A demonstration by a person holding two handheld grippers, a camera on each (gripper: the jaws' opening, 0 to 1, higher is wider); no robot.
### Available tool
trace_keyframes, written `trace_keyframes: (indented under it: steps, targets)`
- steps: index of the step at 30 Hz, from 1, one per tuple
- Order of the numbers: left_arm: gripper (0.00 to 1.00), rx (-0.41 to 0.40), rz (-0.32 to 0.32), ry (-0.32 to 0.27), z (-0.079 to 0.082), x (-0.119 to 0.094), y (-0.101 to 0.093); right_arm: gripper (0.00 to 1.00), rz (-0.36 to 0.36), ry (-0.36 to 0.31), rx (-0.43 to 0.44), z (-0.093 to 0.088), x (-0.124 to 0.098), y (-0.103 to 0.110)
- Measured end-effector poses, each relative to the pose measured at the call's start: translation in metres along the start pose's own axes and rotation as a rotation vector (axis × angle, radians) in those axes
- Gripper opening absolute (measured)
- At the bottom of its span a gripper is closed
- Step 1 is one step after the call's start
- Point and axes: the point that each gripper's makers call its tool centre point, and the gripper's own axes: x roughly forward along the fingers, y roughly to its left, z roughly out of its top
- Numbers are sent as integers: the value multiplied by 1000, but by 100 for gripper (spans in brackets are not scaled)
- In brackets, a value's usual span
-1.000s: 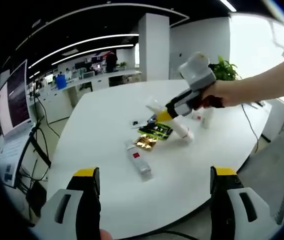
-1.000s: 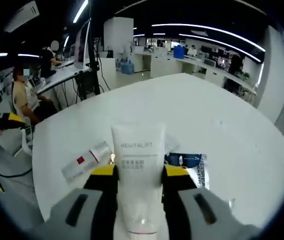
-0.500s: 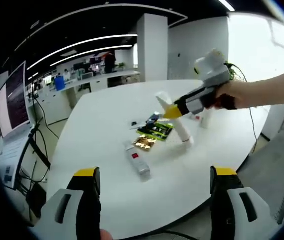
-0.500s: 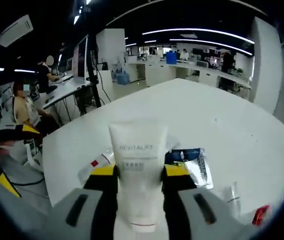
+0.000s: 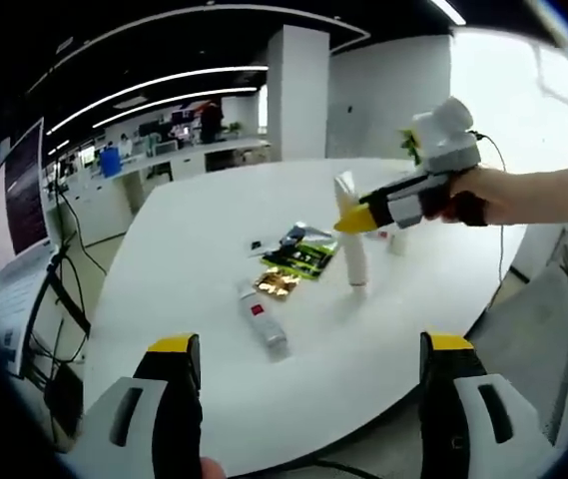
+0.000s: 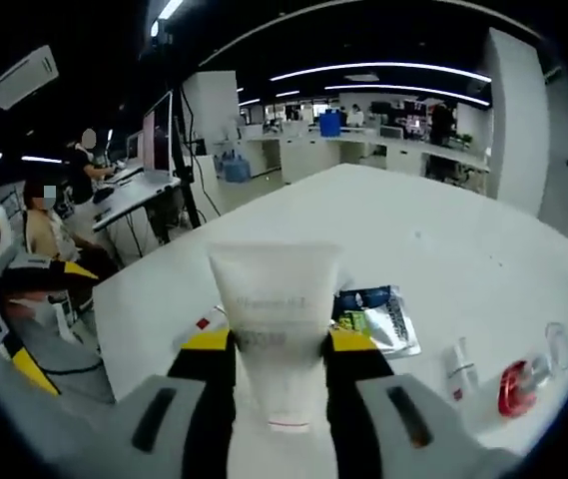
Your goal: Arrange the skincare products in the storage area until every visible bottle or jar stands upright without overlapping.
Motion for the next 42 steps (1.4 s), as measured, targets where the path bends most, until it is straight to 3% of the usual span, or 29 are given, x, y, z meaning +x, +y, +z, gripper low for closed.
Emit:
trace_keyframes:
  steps: [8,13,17,22,25,27,30,36,42]
  targets:
    - [84,14,-29,-14,6,-1,-9,34,3,-35,59,4,-17,7]
    - [83,39,-52,-20,12,3,-17,34,-2,-71,52,17,-32,15]
    - [82,44,-104,-48,29,11,-28,34,-9,-107,59,30,-45,20]
    - [79,120,-170,-94,56,27,-45,34,-8,-136,61,40,-60,30]
    - [77,132,-212,-94,63,36,-58,34,-1,-149,62,45,-69,37]
    - [74,127,-271,-99,69,38,-73,34,3,-152,69,47,-73,41]
    - [68,150,-298,-115,78,40,-84,34,8,-159,76,50,-78,45]
    - [52,157,-305,-149,90,44,-86,34,14,-181,89,57,-87,51]
    - [44,187,-340,-162,95,41,-96,34,22,-191,74,61,-94,57]
